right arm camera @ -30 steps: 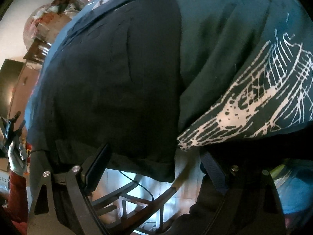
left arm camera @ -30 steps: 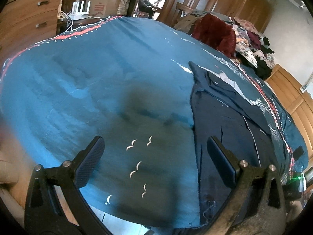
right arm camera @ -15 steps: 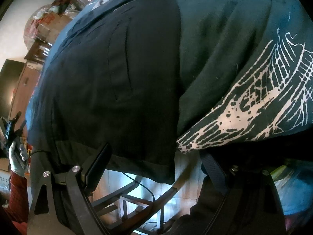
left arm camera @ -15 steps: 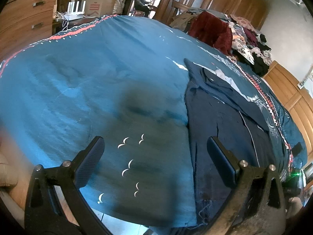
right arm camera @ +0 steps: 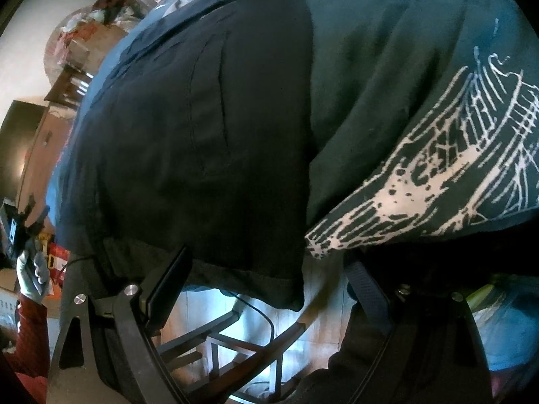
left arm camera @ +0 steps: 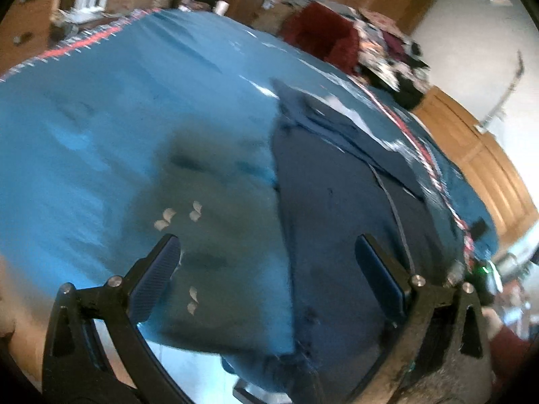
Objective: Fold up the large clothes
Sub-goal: 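Grasp the lifted shirt edge with the left tool while the right tool holds it, then hold the shirt side edge up with both tools closed, then fold the held side over the shirt back with both tools, then open them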
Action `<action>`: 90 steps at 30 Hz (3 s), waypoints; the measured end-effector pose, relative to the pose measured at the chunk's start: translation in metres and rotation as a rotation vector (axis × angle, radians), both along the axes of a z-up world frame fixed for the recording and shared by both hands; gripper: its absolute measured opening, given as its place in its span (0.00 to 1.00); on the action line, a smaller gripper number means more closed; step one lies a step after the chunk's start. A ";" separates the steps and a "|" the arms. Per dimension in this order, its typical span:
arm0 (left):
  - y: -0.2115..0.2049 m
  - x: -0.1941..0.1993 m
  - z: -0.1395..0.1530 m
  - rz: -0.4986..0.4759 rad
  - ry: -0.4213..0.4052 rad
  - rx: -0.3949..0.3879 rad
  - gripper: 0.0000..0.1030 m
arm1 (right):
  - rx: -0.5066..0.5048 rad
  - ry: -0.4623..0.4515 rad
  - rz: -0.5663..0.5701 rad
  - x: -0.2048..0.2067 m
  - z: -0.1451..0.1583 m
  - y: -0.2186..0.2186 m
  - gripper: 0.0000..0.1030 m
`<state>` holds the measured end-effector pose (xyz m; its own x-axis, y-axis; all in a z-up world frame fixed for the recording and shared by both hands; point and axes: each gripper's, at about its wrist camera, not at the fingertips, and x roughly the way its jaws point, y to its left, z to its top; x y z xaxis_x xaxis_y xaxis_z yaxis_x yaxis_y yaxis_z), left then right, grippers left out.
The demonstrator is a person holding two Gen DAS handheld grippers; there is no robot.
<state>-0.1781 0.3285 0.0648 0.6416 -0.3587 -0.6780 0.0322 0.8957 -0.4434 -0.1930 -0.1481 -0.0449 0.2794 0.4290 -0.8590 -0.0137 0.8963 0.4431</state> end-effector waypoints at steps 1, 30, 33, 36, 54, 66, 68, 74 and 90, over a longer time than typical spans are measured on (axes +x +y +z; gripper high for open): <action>-0.004 -0.001 -0.002 -0.030 0.011 -0.009 0.95 | -0.002 0.002 0.007 0.001 0.000 0.002 0.91; -0.068 0.009 -0.057 -0.252 0.247 0.017 0.41 | 0.013 0.032 0.045 0.008 -0.009 0.007 0.91; -0.065 0.010 -0.054 -0.269 0.250 -0.003 0.23 | 0.016 0.037 0.053 0.008 -0.011 0.007 0.91; -0.063 0.011 -0.056 -0.270 0.261 -0.014 0.22 | 0.024 0.039 0.056 0.008 -0.012 0.009 0.91; -0.059 0.013 -0.060 -0.262 0.259 -0.072 0.28 | 0.028 0.028 0.050 0.004 -0.011 0.009 0.91; -0.059 0.015 -0.062 -0.279 0.253 -0.061 0.27 | 0.010 0.017 0.112 0.002 -0.002 0.014 0.88; -0.057 0.014 -0.063 -0.278 0.250 -0.071 0.27 | 0.007 0.022 0.129 0.000 -0.003 0.016 0.88; -0.058 0.015 -0.063 -0.290 0.251 -0.066 0.27 | -0.010 0.034 0.157 -0.002 -0.006 0.024 0.88; -0.057 0.013 -0.065 -0.289 0.250 -0.074 0.26 | -0.021 0.127 0.146 -0.002 -0.017 0.023 0.59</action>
